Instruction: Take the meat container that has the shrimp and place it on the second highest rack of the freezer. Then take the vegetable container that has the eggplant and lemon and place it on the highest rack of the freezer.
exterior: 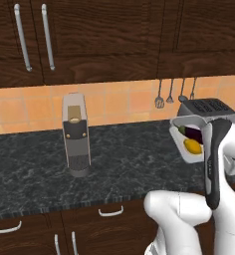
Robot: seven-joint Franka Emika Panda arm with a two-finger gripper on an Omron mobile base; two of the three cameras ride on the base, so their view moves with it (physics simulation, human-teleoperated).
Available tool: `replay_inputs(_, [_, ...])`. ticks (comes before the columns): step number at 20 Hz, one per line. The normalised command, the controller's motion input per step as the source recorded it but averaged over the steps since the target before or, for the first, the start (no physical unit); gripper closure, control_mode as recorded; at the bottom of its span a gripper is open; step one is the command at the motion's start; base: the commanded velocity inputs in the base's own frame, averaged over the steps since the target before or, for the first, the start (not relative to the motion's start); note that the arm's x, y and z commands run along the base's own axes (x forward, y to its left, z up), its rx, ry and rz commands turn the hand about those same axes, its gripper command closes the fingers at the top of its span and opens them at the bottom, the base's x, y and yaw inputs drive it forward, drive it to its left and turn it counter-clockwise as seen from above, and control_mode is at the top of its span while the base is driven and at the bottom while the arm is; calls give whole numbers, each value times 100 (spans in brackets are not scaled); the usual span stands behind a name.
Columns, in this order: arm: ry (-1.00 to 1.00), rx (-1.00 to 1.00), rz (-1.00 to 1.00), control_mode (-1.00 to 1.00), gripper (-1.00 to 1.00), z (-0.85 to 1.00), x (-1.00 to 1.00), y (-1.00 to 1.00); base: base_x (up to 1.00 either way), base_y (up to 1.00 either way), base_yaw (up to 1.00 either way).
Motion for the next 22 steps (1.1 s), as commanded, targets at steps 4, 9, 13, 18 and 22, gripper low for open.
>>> replay_inputs(4, [-5, 0, -3, -100, 100, 36, -81, 0, 0, 0, 0])
replay_inputs(9, [-11, 0, -2, -100, 100, 38, -82, 0, 0, 0, 0])
replay_inputs(13, [-19, 0, -1, -100, 100, 71, -39, 2, 0, 0, 0])
replay_inputs(18, [-1, 0, 0, -100, 100, 46, -11, 11, 0, 0, 0])
replay_inputs(22, [0, 0, 0, -100, 100, 25, -15, 8, 0, 0, 0])
